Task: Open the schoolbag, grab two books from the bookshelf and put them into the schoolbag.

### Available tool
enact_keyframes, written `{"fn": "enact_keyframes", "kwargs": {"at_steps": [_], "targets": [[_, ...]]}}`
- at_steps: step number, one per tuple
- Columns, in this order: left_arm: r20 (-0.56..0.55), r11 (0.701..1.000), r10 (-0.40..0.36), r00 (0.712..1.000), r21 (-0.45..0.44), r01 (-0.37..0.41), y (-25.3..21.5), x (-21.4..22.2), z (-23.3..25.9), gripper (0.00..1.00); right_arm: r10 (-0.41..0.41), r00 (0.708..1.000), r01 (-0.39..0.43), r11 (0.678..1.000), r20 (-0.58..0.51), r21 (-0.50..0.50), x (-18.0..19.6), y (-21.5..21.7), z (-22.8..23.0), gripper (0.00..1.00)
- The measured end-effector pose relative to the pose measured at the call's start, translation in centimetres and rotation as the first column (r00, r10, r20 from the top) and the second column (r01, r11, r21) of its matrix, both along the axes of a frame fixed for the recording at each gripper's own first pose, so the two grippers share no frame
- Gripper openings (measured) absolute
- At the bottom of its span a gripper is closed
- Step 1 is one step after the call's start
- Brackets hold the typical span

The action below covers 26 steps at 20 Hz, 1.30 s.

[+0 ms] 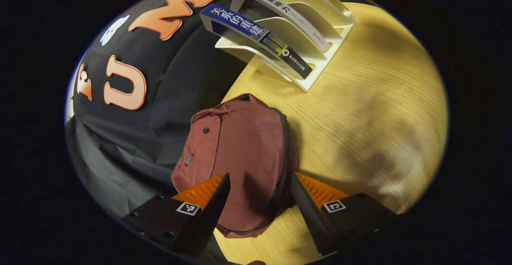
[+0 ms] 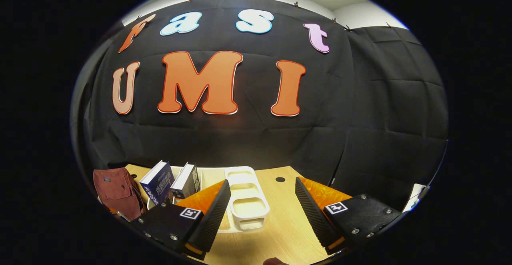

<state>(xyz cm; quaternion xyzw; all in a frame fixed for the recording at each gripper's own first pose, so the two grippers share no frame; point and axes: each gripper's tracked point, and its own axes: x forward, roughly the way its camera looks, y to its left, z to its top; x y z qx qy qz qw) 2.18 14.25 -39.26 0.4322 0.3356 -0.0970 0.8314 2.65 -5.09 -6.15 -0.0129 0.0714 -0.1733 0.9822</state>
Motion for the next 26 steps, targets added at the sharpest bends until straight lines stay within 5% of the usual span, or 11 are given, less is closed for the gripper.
{"fn": "enact_keyframes", "kwargs": {"at_steps": [3, 6, 7, 10, 12, 18, 26], "targets": [[-0.014, 1.0, -0.005, 1.0, 0.008, 0.005, 0.0, 0.0, -0.5, 0.94, -0.006, 1.0, 0.006, 1.0, 0.0, 0.002, -0.1, -0.2, -0.1, 0.96], [0.021, 0.999, -0.035, 0.999, 0.023, 0.035, -0.6, 0.7, 1.0, 0.7, 0.0, 1.0, 0.0, 1.0, 0.001, -0.001, -0.1, 0.1, 0.0, 0.96], [0.03, 0.999, -0.05, 0.998, 0.019, 0.05, -0.8, 0.8, 1.7, 0.53, 0.003, 1.0, -0.003, 1.0, 0.0, -0.005, -0.2, 0.2, 0.0, 0.96], [0.023, 0.999, -0.045, 0.999, -0.014, 0.045, -0.5, 1.4, 3.6, 0.26, 0.023, 1.0, -0.023, 1.0, -0.011, -0.003, 0.1, 0.9, -0.1, 0.96], [0.004, 0.999, -0.026, 1.0, -0.043, 0.026, 0.1, 1.5, 4.9, 0.14, 0.049, 0.999, -0.049, 0.999, -0.023, 0.003, 0.5, 1.8, -0.2, 0.96], [-0.047, 0.991, -0.047, 0.998, -0.129, 0.041, 1.1, 3.5, 8.5, 0.07, 0.203, 0.976, -0.204, 0.979, -0.085, -0.002, 3.3, 6.9, 0.2, 0.96], [-0.063, 0.962, -0.066, 0.996, -0.268, 0.047, 4.2, 7.6, 15.4, 0.06, 0.426, 0.883, -0.415, 0.905, -0.196, 0.094, 7.4, 15.8, 1.3, 0.97]]}}
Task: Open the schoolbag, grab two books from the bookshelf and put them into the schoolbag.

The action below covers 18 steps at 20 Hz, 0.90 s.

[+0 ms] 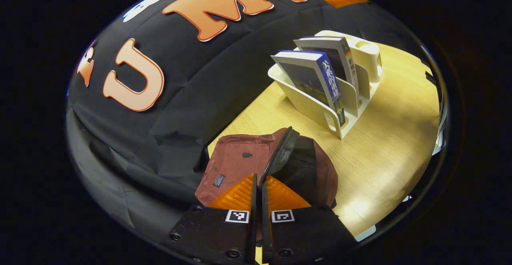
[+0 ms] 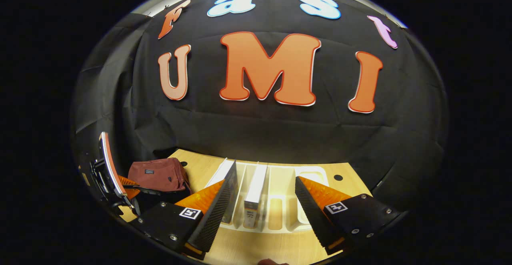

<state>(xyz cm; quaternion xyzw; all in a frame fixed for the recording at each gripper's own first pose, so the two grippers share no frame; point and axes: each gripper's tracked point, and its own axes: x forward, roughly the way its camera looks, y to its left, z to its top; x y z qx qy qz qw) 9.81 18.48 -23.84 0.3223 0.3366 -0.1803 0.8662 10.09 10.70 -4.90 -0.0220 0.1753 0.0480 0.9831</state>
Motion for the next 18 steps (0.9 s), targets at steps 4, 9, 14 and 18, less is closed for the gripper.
{"fn": "enact_keyframes", "kwargs": {"at_steps": [4, 9, 14, 18], "targets": [[-0.074, 0.996, -0.03, 0.997, -0.085, 0.023, 1.3, 1.4, 1.5, 0.06, 0.035, 0.991, -0.032, 0.999, -0.13, 0.028, 2.1, 2.4, -0.9, 0.97], [-0.119, 0.985, -0.042, 0.992, -0.169, 0.021, 3.6, 4.1, 3.6, 0.06, 0.059, 0.969, -0.069, 0.997, -0.242, -0.034, 5.6, 4.9, -2.1, 0.97], [-0.157, 0.974, -0.082, 0.984, -0.221, 0.046, 3.9, 4.9, 4.3, 0.06, 0.053, 0.919, -0.046, 0.999, -0.39, 0.028, 8.3, 7.2, -2.8, 0.97], [-0.175, 0.969, -0.082, 0.981, -0.243, 0.038, 4.8, 5.9, 5.1, 0.06, 0.068, 0.851, -0.062, 0.998, -0.521, 0.028, 9.6, 8.7, -4.3, 0.97]]}}
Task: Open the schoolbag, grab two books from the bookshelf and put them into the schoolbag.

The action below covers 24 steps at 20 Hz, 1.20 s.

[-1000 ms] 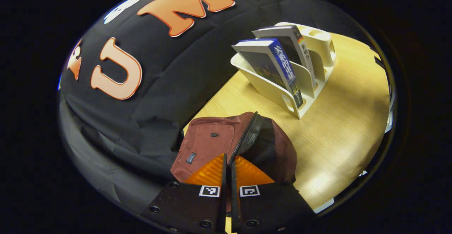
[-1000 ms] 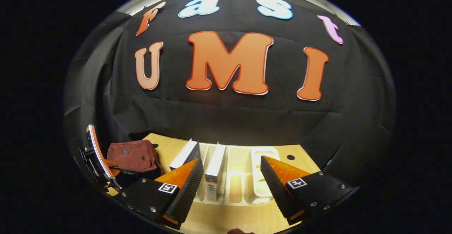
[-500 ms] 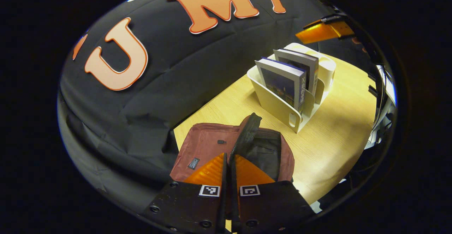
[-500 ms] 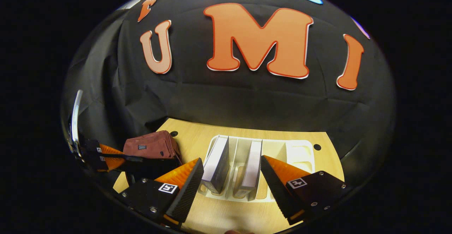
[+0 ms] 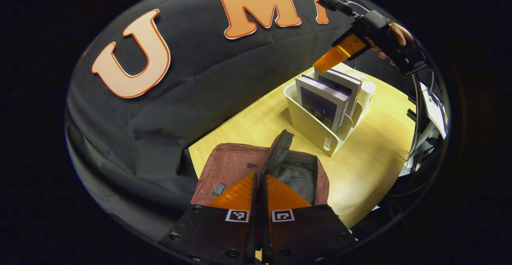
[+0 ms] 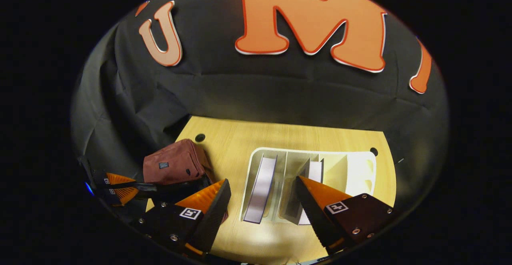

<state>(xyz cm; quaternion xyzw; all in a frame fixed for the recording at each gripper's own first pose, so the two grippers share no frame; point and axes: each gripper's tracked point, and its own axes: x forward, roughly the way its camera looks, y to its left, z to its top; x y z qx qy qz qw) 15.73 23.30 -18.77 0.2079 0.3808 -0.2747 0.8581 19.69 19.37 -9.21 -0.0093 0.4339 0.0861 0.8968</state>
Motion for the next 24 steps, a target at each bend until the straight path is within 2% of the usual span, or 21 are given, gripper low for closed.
{"fn": "enact_keyframes", "kwargs": {"at_steps": [4, 6, 9, 12, 13, 14, 15, 16, 17, 18, 20, 22, 23, 24], "targets": [[0.007, 1.0, -0.009, 1.0, -0.009, 0.009, 0.7, 0.7, 0.3, 0.06, -0.023, 0.985, 0.014, 0.998, -0.171, -0.055, 0.9, 0.0, -3.3, 0.96], [0.002, 1.0, -0.016, 1.0, -0.017, 0.016, 0.7, 0.5, 0.0, 0.06, -0.039, 0.952, 0.024, 0.998, -0.304, -0.051, 0.3, 0.4, -5.6, 0.95], [0.005, 0.999, -0.019, 1.0, -0.029, 0.019, 0.9, 0.2, -0.1, 0.06, -0.039, 0.909, 0.01, 0.997, -0.416, -0.073, -0.2, 0.7, -8.0, 0.88], [0.009, 0.999, -0.016, 1.0, -0.034, 0.016, 1.1, 0.2, -0.4, 0.06, -0.07, 0.888, 0.01, 0.991, -0.454, -0.133, -0.2, 0.2, -9.5, 0.77], [0.013, 0.999, -0.015, 1.0, -0.034, 0.015, 1.4, 0.1, -0.2, 0.06, -0.081, 0.881, 0.015, 0.989, -0.466, -0.144, -0.2, 0.1, -9.8, 0.64], [0.011, 0.999, -0.013, 1.0, -0.036, 0.014, 1.4, 0.1, -0.3, 0.06, -0.094, 0.873, 0.025, 0.989, -0.478, -0.149, -0.2, 0.2, -10.1, 0.58], [0.012, 0.999, -0.011, 1.0, -0.038, 0.011, 1.6, 0.0, -0.5, 0.06, -0.105, 0.867, 0.034, 0.988, -0.487, -0.152, -0.1, 0.2, -10.4, 0.54], [0.005, 0.999, -0.005, 1.0, -0.04, 0.006, 1.5, 0.0, -0.7, 0.06, -0.125, 0.864, 0.051, 0.986, -0.488, -0.162, 0.1, 0.1, -10.5, 0.56], [0.006, 0.999, -0.005, 1.0, -0.044, 0.005, 1.6, -0.1, -0.6, 0.06, -0.144, 0.858, 0.065, 0.983, -0.494, -0.174, 0.0, -0.3, -10.9, 0.53], [0.003, 0.999, -0.003, 1.0, -0.045, 0.004, 1.6, 0.0, -0.8, 0.06, -0.154, 0.856, 0.074, 0.981, -0.494, -0.178, -0.1, -0.4, -10.7, 0.43], [0.002, 0.999, -0.002, 1.0, -0.044, 0.002, 1.4, -0.1, -0.5, 0.07, -0.162, 0.845, 0.078, 0.98, -0.51, -0.183, -0.6, -0.5, -10.5, 0.36], [-0.003, 0.999, -0.001, 1.0, -0.034, 0.0, 1.2, 0.2, -0.6, 0.06, -0.146, 0.844, 0.063, 0.983, -0.516, -0.175, -1.1, -0.5, -9.0, 0.34], [-0.004, 1.0, -0.004, 1.0, -0.027, 0.003, 1.2, 0.2, -0.5, 0.06, -0.142, 0.845, 0.067, 0.985, -0.515, -0.162, -1.5, -0.5, -8.5, 0.42], [-0.005, 1.0, -0.008, 1.0, -0.019, 0.008, 1.1, 0.4, -0.5, 0.06, -0.136, 0.848, 0.07, 0.987, -0.513, -0.146, -2.0, -0.6, -7.6, 0.32]]}}
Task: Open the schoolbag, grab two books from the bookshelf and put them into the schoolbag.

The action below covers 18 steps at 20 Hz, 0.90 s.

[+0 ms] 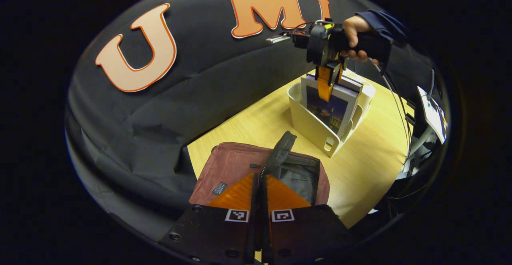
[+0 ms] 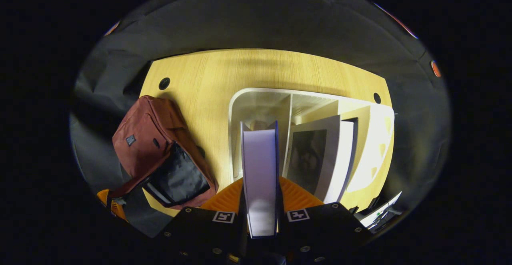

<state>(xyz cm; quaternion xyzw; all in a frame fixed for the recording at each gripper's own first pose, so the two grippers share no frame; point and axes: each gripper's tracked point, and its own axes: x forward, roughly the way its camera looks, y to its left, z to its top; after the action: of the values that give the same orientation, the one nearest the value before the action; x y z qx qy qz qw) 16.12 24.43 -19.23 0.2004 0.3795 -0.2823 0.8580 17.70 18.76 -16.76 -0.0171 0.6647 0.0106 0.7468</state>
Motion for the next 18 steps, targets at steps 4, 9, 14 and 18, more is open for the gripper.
{"fn": "enact_keyframes", "kwargs": {"at_steps": [4, 9, 14, 18], "targets": [[-0.012, 1.0, -0.001, 1.0, 0.012, 0.001, -0.3, 0.6, 0.6, 0.06, -0.012, 0.998, 0.008, 0.998, 0.066, 0.069, -1.6, -1.3, 4.9, 0.31], [-0.017, 1.0, 0.011, 1.0, 0.027, -0.01, -0.3, 1.5, 1.4, 0.06, -0.068, 0.987, 0.038, 0.979, 0.144, 0.2, -4.7, -2.7, 10.6, 0.31], [-0.037, 0.999, 0.019, 0.999, 0.035, -0.018, -0.6, 1.7, 1.6, 0.06, -0.198, 0.953, 0.094, 0.911, 0.227, 0.401, -7.6, -2.5, 14.2, 0.29], [-0.056, 0.999, 0.034, 0.998, 0.011, -0.033, -0.9, 1.7, 2.2, 0.06, -0.32, 0.929, 0.171, 0.816, 0.185, 0.553, -9.9, -0.8, 12.9, 0.28]]}}
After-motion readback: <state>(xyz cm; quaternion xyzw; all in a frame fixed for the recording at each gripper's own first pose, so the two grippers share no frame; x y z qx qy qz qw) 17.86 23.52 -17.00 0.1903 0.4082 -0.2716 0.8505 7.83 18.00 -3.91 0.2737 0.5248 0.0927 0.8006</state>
